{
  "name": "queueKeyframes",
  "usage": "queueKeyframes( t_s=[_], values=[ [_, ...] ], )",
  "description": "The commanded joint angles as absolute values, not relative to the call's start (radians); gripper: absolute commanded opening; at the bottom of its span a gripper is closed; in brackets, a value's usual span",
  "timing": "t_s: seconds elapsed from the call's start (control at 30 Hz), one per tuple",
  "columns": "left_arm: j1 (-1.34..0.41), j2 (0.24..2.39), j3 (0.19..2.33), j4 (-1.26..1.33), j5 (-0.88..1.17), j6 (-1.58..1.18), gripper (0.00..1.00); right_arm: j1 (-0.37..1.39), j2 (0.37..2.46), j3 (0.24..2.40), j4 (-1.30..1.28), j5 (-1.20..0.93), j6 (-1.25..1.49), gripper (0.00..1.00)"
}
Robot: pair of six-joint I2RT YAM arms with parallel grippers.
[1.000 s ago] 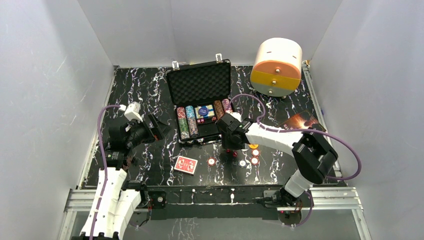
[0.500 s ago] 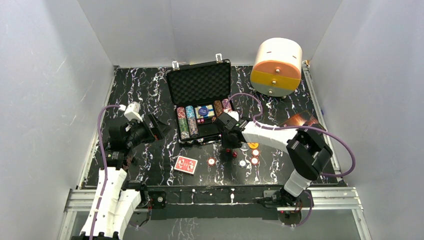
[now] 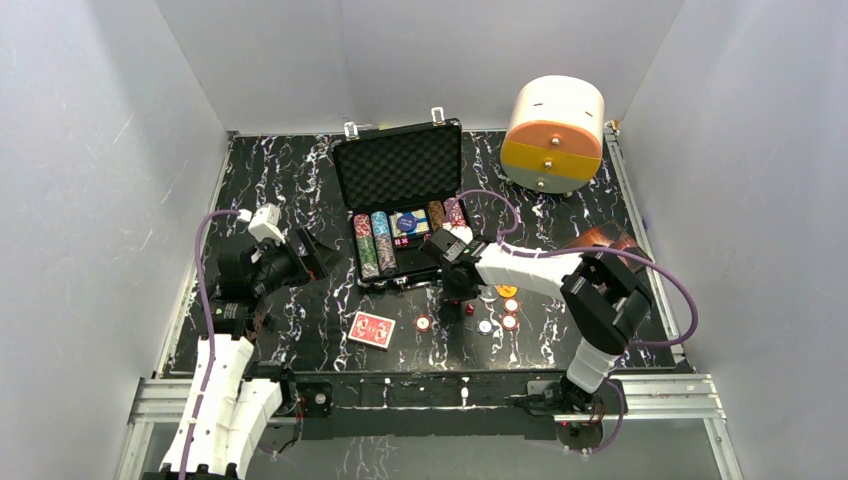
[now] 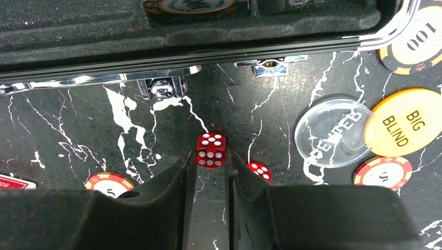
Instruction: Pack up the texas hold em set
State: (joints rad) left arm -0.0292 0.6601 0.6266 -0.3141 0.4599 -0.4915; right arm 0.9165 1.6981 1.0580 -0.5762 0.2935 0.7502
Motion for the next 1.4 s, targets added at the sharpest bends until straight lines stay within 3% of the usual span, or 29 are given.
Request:
queueKeyframes(
  t_s=[0.0,0.23,0.57,1.0,1.37],
  values=[
    [-0.025,0.657,0.637,-0.313,0.469,-0.492,0.98,0.923,1.695,1.103,-0.591,0.330,0.760,0.31],
    [-0.025,0.655,0.637,-0.314,0.468,-0.492,0.98,0.926,1.675,1.129,-0.597,0.344,0.722,0.25],
    [-0.025,0.656,0.637,-0.317,0.461,-0.492,0.99,0.926,1.580,1.278,-0.565,0.325,0.604,0.25],
    [-0.026,0.653,0.638,-0.320,0.456,-0.494,0.98,0.873,1.927,1.587,-0.526,0.279,0.498,0.25],
    [-0.025,0.650,0.637,-0.322,0.454,-0.494,0.98,0.827,2.011,1.619,-0.484,0.270,0.476,0.24]
  ],
)
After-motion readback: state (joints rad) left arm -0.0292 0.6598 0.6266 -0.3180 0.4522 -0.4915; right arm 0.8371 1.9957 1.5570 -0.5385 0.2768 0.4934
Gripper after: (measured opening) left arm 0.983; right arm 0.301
